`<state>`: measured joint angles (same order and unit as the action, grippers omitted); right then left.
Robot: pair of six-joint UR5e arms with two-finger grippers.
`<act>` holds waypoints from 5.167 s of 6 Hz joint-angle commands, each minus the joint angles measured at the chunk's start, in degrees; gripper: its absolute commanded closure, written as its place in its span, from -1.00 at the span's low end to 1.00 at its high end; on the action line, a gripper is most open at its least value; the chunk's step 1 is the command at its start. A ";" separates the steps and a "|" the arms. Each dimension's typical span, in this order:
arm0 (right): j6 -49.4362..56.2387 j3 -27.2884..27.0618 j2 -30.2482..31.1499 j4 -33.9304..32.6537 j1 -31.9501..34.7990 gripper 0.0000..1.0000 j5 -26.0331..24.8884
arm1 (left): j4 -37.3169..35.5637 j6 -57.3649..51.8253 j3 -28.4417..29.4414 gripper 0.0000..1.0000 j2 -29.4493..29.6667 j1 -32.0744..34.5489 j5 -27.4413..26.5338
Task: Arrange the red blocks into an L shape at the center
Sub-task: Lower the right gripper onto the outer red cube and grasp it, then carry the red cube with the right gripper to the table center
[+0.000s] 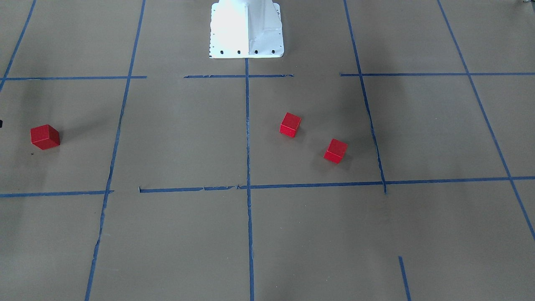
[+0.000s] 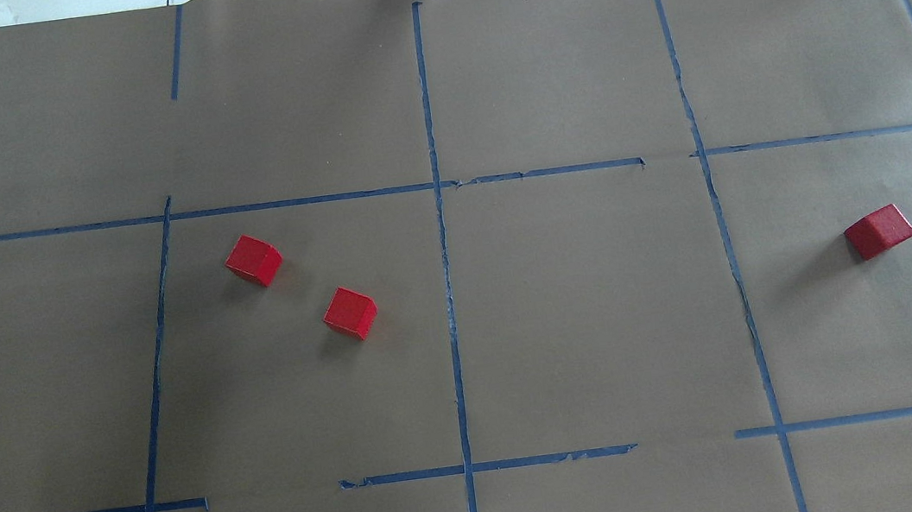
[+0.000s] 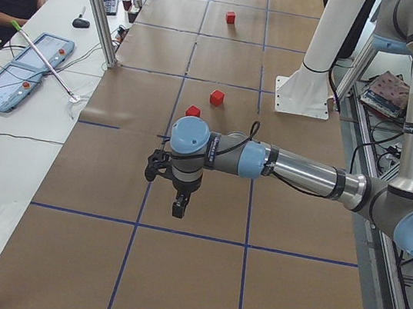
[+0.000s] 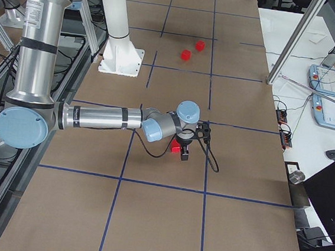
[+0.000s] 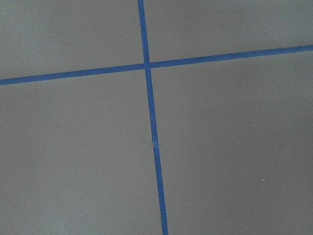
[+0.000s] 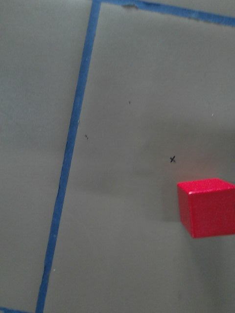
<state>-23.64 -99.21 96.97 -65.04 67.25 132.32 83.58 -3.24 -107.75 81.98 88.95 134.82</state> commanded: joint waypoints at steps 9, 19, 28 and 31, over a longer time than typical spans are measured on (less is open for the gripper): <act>-7.04 3.94 -1.25 6.06 -11.53 1.00 -5.24 | 0.00 -0.01 -0.35 -1.00 -0.06 0.08 0.01; -59.84 6.16 -50.08 -21.62 -44.04 1.00 -25.18 | 0.97 0.07 -0.79 -1.00 0.11 -0.45 0.01; -54.43 10.97 -51.09 -22.15 -44.84 0.81 -25.27 | 0.88 0.16 -0.88 -1.00 0.02 -0.45 0.10; -54.24 10.70 -51.44 -22.24 -45.10 -1.00 -26.68 | 0.88 0.16 -0.88 -1.00 0.11 -0.45 0.10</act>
<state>-78.00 -88.45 45.53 -87.27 22.31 106.13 84.46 -3.08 -108.63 82.02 88.51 134.91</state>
